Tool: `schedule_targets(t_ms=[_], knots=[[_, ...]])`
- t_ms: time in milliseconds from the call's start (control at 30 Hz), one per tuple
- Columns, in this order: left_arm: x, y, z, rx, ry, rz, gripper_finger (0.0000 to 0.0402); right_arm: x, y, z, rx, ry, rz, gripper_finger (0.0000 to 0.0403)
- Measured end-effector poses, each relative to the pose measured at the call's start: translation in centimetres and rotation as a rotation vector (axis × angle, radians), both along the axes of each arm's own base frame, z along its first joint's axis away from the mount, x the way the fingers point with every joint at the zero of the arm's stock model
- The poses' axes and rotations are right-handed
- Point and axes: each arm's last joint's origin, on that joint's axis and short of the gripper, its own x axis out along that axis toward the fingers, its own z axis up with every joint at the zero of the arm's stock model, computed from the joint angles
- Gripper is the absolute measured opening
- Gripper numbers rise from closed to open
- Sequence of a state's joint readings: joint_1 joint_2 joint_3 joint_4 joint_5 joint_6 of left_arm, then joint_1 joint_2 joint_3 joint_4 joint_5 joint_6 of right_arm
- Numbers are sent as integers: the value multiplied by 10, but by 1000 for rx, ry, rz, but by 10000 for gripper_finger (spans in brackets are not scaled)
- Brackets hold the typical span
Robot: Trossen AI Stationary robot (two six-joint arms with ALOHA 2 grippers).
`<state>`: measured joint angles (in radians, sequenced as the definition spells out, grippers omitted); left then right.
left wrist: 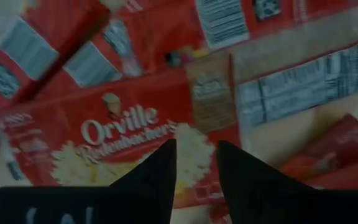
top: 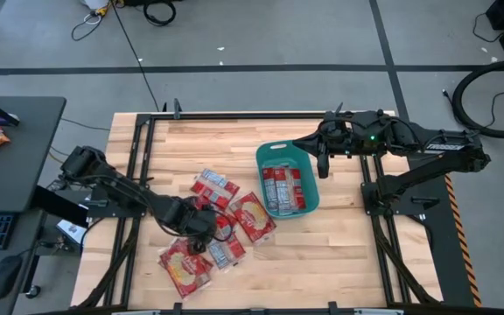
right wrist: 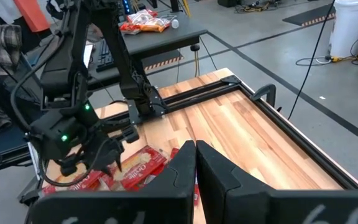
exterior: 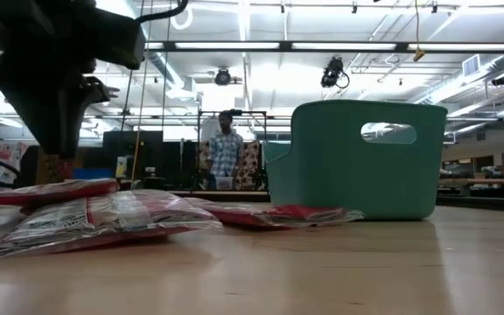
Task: Sort popcorn bags into baskets
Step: Put the red popcorn pack into the green bin
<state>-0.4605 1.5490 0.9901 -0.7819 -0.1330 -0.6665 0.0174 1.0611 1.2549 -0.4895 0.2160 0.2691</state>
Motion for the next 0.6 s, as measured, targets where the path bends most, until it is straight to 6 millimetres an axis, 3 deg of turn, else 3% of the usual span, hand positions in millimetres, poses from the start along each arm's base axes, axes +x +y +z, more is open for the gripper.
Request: schedule_targets(t_ms=[167, 467, 600], knots=[[-5, -12, 0, -13, -7, -10, 147, 0, 0, 0, 0, -1, 0, 18], [-11, -28, 1, -12, -64, 20, 248, 0, 0, 0, 0, -1, 0, 18], [-12, -39, 3, -35, -120, 3, 270, 0, 0, 0, 0, -1, 0, 18]])
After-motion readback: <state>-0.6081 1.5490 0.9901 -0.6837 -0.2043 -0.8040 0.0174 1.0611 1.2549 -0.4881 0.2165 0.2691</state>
